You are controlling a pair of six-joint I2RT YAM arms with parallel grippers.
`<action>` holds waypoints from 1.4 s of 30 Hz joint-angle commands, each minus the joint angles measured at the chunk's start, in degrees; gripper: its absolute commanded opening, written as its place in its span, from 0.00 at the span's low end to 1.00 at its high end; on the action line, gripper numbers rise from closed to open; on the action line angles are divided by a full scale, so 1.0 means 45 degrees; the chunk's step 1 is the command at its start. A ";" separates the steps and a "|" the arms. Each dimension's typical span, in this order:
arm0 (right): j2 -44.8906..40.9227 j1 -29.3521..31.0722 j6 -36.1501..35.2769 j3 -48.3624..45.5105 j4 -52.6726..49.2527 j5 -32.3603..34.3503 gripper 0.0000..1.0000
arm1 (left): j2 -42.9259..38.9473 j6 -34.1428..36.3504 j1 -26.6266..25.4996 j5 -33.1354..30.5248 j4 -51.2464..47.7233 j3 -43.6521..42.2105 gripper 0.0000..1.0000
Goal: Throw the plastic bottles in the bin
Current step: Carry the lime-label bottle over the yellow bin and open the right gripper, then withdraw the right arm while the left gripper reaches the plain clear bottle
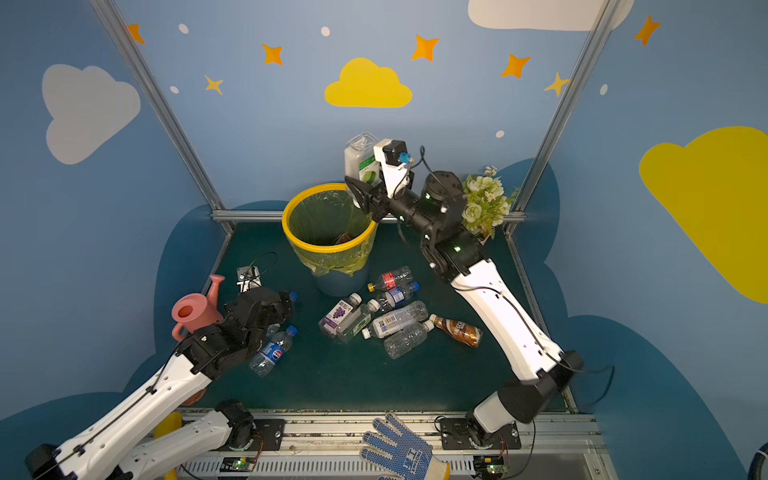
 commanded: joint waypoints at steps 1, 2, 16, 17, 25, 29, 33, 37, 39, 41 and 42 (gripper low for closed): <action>0.2485 -0.0163 0.1036 0.1621 -0.2543 -0.1317 0.62 | 0.0090 -0.0113 -0.0191 -0.0489 -0.0023 0.0098 1.00; 0.2912 -0.0215 0.1036 0.2095 -0.2936 -0.1375 0.66 | 0.0088 -0.0013 -0.0199 -0.0517 -0.0055 0.0135 1.00; 0.0782 -0.0969 -0.0397 0.3365 -0.4450 0.0461 0.93 | 0.0377 0.1818 -0.1780 -0.1541 0.0067 0.0531 1.00; 0.0286 -0.0986 -0.0503 0.2586 -0.4078 0.0688 0.93 | 0.0515 0.2015 -0.1965 -0.1524 0.0206 0.0566 1.00; -0.2785 -0.2205 0.0632 -0.3086 -0.2823 0.1652 0.94 | 0.1732 0.2953 -0.2934 -0.0078 0.0874 0.0773 1.00; -0.3828 -0.2978 0.1488 -0.5381 -0.2612 0.1800 0.94 | 0.2525 0.2879 -0.3360 0.0845 0.0982 0.0953 1.00; -0.4589 -0.3701 0.2346 -0.7060 -0.2692 0.1899 0.93 | 0.3666 0.2976 -0.3661 0.1728 0.0843 0.1314 1.00; -0.5431 -0.4106 0.3154 -0.8756 -0.2644 0.1943 0.93 | 0.4706 0.2950 -0.3680 0.2830 0.0339 0.2036 0.99; -0.5916 -0.4262 0.3457 -0.9725 -0.2576 0.1875 0.94 | 0.5186 0.3075 -0.3687 0.3305 0.0062 0.2451 0.99; -0.6236 -0.4375 0.3616 -1.0333 -0.2589 0.1817 0.93 | 0.5686 0.3249 -0.3687 0.3694 -0.0162 0.2777 0.98; -0.6398 -0.4440 0.3674 -1.0584 -0.2649 0.1816 0.93 | 0.5954 0.3232 -0.3689 0.3741 -0.0315 0.2945 0.98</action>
